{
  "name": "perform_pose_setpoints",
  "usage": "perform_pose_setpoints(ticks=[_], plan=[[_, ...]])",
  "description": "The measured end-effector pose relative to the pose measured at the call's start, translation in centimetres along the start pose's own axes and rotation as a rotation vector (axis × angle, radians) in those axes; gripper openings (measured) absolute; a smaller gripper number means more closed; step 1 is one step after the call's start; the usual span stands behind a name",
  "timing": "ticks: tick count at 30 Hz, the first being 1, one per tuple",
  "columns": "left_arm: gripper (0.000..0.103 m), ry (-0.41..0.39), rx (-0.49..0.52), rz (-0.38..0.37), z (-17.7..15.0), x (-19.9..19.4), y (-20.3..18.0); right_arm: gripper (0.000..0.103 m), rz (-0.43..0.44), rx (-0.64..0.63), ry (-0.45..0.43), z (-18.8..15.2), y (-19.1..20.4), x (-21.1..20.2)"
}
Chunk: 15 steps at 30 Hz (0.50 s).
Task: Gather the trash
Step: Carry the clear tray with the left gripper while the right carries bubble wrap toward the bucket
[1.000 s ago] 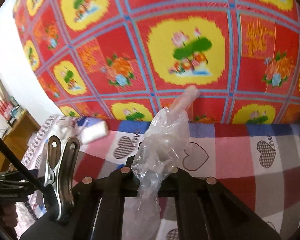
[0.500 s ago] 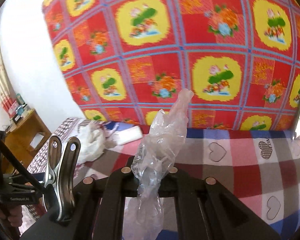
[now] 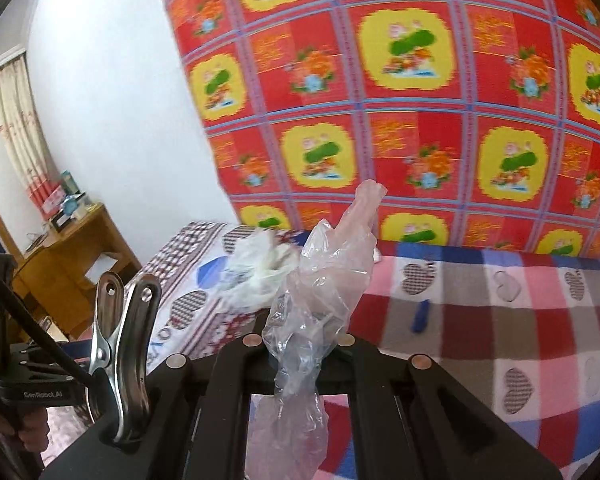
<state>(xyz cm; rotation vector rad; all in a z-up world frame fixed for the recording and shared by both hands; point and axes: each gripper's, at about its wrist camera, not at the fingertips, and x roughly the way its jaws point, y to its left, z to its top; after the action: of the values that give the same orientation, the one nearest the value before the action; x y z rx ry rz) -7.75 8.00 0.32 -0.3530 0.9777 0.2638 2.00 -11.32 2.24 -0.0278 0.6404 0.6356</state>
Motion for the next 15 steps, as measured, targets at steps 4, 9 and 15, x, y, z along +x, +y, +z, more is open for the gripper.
perform_pose_setpoints(ticks=[4,9,15], plan=[[0.077,-0.012,-0.009,0.021,-0.6,-1.3,2.4,0.007,0.022,-0.008,0.004,-0.3,2.3,0.5],[0.077,-0.030,-0.001,0.061,-0.8,-2.2,4.6,0.007,0.050,-0.037,0.018,-0.3,4.8,1.2],[0.077,-0.040,-0.015,0.064,0.2,-2.4,6.5,0.007,0.089,-0.052,0.028,0.3,6.8,2.1]])
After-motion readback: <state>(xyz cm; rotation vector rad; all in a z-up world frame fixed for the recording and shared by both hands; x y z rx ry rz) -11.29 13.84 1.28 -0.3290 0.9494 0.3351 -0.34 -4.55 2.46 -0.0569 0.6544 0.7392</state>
